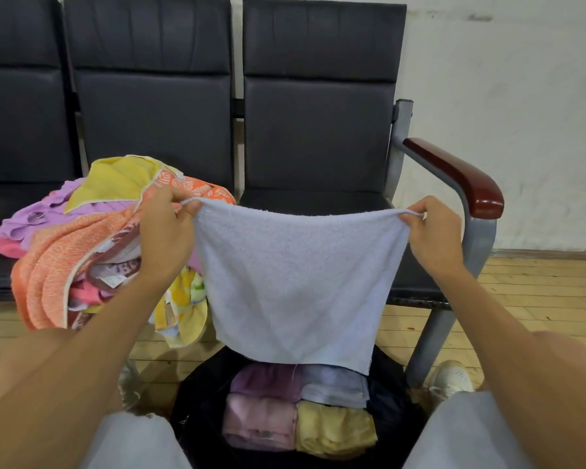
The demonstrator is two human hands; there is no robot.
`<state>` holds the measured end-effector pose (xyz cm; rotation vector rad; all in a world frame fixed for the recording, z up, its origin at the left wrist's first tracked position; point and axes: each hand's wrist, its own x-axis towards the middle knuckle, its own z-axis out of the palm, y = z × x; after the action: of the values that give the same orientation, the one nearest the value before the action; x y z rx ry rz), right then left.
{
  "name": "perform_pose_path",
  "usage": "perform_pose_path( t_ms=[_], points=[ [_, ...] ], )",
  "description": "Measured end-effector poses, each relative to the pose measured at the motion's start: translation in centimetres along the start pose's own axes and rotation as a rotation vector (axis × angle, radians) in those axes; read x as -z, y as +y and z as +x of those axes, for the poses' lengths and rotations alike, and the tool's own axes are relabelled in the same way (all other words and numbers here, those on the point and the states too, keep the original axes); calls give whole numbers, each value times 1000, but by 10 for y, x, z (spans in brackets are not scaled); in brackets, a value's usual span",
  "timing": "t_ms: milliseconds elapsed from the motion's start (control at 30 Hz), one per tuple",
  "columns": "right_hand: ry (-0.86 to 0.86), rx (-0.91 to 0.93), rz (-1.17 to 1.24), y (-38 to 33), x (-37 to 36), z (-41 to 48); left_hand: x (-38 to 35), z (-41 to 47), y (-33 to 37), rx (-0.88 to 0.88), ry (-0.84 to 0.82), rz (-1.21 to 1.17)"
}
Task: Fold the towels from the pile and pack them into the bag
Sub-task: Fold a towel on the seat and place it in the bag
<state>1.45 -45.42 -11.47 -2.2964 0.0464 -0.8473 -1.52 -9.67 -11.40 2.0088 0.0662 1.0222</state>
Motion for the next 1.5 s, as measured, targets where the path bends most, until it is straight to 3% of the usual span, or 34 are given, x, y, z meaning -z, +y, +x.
perform_pose_path(
  t_ms=[167,433,667,900,1133,1267,1500],
  points=[
    [-54,-55,56,-2,4,-1,-12,-6,-5,181,-176,-123],
    [-70,-16,-20,6,-13,36,-48,16,-5,314,-279,-269],
    [-73,-83,59,26,-55,66,-95,48,-24,490,-236,-366],
    [-74,-167,117,50,-114,92,-153,65,-57,362,-255,-108],
    [84,-143,249,53,-138,129,-189,91,-60,272,-189,-187],
    [42,-159,206,58,-137,127,-181,78,-53,278,-129,-264],
    [-53,-158,84,66,-78,85,-120,41,-36,219,-281,-301]
  ],
)
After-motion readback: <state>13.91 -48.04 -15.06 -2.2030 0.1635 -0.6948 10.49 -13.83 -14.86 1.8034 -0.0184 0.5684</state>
